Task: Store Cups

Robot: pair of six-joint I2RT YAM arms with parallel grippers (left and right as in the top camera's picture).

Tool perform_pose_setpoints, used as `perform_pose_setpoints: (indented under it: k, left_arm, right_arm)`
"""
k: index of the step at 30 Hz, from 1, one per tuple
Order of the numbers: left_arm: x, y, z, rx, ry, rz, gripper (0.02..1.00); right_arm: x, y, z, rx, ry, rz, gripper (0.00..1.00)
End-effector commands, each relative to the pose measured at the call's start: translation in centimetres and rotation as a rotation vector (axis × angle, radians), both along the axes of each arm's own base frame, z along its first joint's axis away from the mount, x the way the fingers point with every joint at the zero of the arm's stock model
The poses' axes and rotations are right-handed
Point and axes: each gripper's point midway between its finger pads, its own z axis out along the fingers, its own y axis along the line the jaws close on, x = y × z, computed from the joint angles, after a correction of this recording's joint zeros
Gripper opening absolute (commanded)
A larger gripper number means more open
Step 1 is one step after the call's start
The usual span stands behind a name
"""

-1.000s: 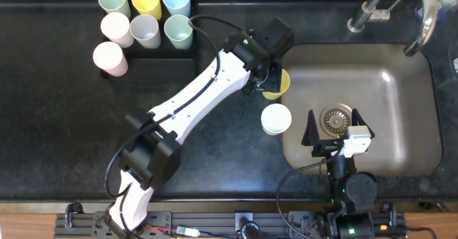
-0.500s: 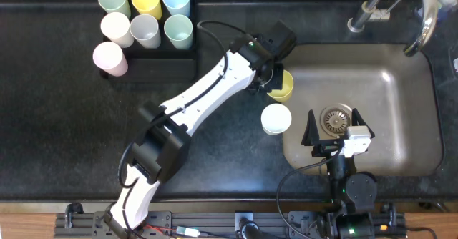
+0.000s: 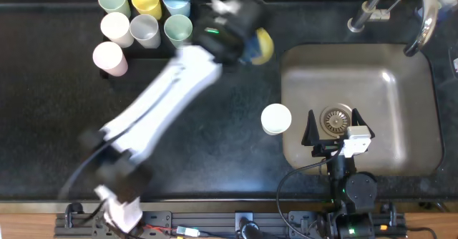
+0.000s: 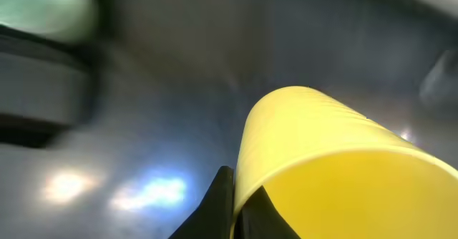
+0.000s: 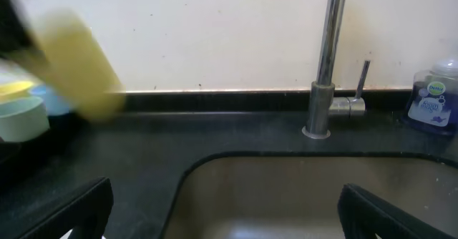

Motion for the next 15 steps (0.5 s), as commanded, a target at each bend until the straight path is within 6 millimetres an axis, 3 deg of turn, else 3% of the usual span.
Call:
perform_pose_setpoints:
  k: [1,3,6,15]
  left_arm:
    - [-0.2,11.6,7.9,-0.092,-0.155,0.490,0.038]
    - [-1.0,15.4,7.3,-0.117,-0.119,0.662,0.036]
    - [-1.5,18.9,5.0,-0.162,-0.055,0.864,0.036]
    - [-3.6,21.9,-4.0,-0.257,0.228,1.066,0.036]
  right_arm:
    - [0.0,0.0,-0.4,0.003,0.000,0.001,0.996]
    - [0.0,0.0,-0.4,0.003,0.000,0.001,0.996]
    - [0.0,0.0,-0.4,0.003,0.001,0.001,0.996]
    - [0.0,0.0,-0.4,0.003,0.000,0.001,0.998]
